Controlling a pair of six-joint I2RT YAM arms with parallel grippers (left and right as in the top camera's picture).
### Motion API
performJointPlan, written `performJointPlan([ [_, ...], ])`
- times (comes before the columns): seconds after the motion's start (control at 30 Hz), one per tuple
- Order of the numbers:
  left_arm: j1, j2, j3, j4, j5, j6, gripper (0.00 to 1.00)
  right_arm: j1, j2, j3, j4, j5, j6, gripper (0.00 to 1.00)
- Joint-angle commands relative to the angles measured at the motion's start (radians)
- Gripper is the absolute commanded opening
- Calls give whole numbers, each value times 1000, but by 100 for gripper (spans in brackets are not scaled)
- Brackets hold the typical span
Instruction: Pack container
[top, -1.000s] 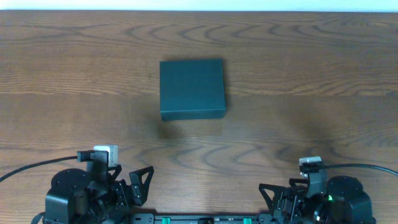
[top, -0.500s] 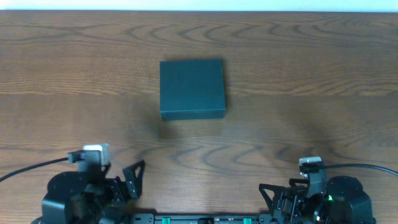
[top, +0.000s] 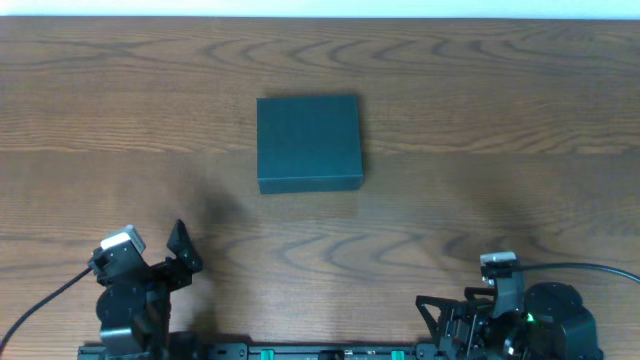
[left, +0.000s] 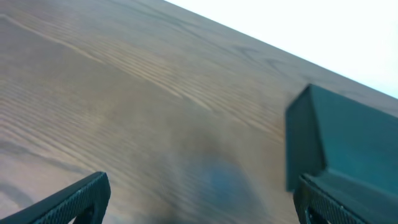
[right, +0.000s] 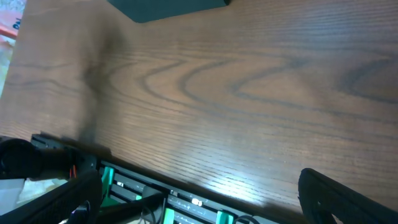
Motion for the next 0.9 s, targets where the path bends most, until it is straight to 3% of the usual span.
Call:
performJointPlan([
  [0.0, 33, -42, -63, 50, 4, 51, 95, 8, -5, -2, -1, -4, 10, 99],
  [0.37, 43, -60, -159, 91, 6, 207, 95, 8, -5, -2, -1, -4, 10, 99],
  [0.87, 43, -58, -228, 120, 31, 209, 95, 8, -5, -2, -1, -3, 10, 99],
])
